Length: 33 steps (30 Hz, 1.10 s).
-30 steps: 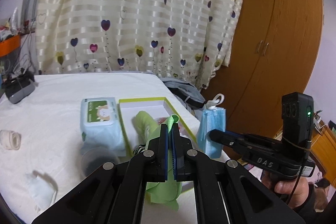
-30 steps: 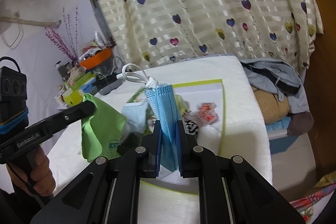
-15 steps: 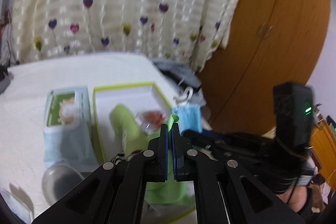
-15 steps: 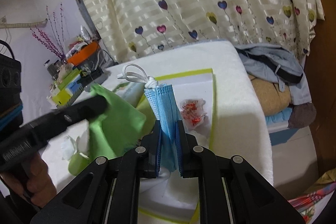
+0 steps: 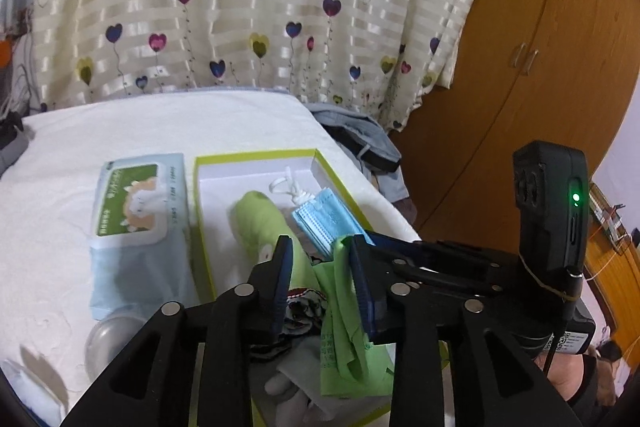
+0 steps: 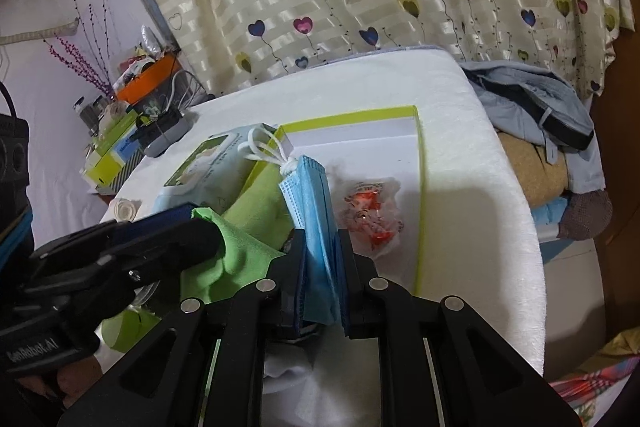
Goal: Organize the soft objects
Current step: 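Lower the cloth and mask into the white box and open both tools, then move both tools back from the box toward the white glove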
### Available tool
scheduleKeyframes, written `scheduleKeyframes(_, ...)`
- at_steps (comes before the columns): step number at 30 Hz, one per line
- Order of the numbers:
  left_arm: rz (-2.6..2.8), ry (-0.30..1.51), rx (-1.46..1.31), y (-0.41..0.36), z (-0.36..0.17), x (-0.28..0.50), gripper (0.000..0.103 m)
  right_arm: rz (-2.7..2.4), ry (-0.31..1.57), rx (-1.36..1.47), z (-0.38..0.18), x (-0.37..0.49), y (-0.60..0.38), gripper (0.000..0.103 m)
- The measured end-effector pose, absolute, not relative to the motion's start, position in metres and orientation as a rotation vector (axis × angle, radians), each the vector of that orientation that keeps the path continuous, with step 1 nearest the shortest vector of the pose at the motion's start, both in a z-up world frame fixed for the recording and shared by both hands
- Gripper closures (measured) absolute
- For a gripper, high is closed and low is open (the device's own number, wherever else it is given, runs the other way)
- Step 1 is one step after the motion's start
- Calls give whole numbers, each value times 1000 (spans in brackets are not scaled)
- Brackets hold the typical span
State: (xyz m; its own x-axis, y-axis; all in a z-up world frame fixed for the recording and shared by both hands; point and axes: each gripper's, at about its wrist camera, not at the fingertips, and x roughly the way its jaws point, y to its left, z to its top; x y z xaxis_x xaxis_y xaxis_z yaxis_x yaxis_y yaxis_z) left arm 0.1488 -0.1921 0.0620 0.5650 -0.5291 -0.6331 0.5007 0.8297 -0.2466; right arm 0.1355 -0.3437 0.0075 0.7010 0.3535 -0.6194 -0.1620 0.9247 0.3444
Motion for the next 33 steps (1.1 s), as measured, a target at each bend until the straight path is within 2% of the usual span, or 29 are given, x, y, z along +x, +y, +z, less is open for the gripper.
scheduleKeyframes(2, -609, 745, -48, -189, 66, 145, 73, 285, 719, 262, 13, 130, -343, 80)
scheduleKeyframes(4, -620, 737, -57, -186, 70, 140, 72, 275, 694, 252, 20, 123, -343, 67)
scheduleKeyframes(6, -633, 734, -76, -181, 73, 137, 72, 268, 676, 248, 25, 118, -342, 61)
scheduleKeyframes(18, -653, 707, -157, -152, 86, 114, 71, 255, 618, 224, 42, 82, -333, 60)
scheduleKeyframes(28, -586, 706, -151, -131, 82, 97, 71, 266, 653, 156, 29, 72, -313, 61)
scheduleKeyframes(29, -576, 704, -152, -128, 82, 95, 71, 266, 663, 145, 26, 74, -311, 63)
scheduleKeyframes(30, -570, 704, -151, -127, 81, 94, 71, 264, 673, 138, 23, 75, -310, 71)
scheduleKeyframes(31, -562, 706, -148, -125, 80, 93, 71, 257, 694, 122, 19, 79, -308, 75)
scheduleKeyframes(33, -555, 708, -142, -122, 79, 92, 71, 234, 723, 96, 10, 86, -306, 75)
